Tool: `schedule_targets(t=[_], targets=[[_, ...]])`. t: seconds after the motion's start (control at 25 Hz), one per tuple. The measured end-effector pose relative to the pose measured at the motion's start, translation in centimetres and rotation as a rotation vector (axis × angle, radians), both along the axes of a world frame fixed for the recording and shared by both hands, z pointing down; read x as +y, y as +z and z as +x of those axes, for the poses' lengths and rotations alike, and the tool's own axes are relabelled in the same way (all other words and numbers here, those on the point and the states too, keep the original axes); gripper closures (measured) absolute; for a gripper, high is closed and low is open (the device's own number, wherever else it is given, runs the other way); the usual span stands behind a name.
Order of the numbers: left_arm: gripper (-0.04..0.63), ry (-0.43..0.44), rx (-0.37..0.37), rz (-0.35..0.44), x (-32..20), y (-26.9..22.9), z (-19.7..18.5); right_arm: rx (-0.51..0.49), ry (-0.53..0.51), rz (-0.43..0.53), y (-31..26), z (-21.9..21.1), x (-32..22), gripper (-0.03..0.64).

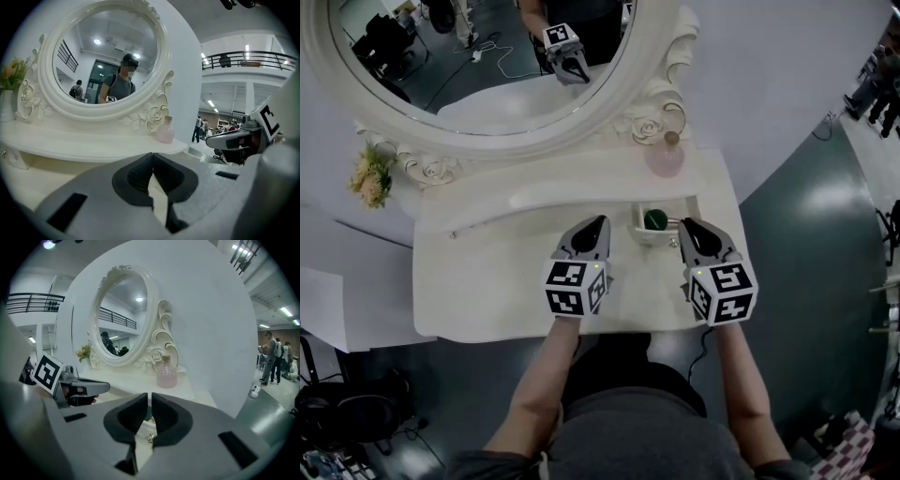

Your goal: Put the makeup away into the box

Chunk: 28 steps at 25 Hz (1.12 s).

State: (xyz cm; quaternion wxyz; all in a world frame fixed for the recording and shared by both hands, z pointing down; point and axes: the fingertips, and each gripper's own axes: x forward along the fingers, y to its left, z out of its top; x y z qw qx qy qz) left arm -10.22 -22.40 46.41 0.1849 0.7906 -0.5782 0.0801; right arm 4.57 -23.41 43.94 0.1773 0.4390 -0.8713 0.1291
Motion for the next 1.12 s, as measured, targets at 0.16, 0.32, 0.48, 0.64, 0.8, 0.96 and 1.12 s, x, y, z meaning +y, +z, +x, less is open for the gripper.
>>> schedule_targets(t=[0.16, 0.32, 0.48, 0.64, 0.8, 0.96, 1.12], targets=[[0.589, 0.0, -0.005, 0.012, 0.6, -0.4, 0.3, -0.015, 0.019, 0.015, -0.5, 0.9, 0.7, 0.597], [0.589, 0.001, -0.011, 0.02, 1.3, -0.8, 0.6, -0.027, 0.031, 0.022, -0.9, 1.5, 1.5, 0.611], [0.589, 0.006, -0.019, 0.026, 2.0, -1.1, 0.8, -0.039, 0.035, 0.019, -1.0, 1.9, 2.5, 0.611], [0.589, 0.012, -0.024, 0.03, 2.5, -1.3, 1.0, -0.051, 0.043, 0.019, -1.1, 2.4, 3.4, 0.611], [0.589, 0.02, -0.029, 0.038, 2.9, -1.6, 1.3, -0.058, 0.069, 0.031, -1.4, 3.2, 4.1, 0.612], [0.589, 0.026, -0.031, 0.043, 3.3, -1.8, 1.6, -0.067, 0.099, 0.044, -1.6, 4.4, 4.7, 0.612], [0.589, 0.029, -0.032, 0.048, 3.7, -2.0, 1.8, -0.084, 0.127, 0.052, -1.9, 5.5, 5.3, 0.612]])
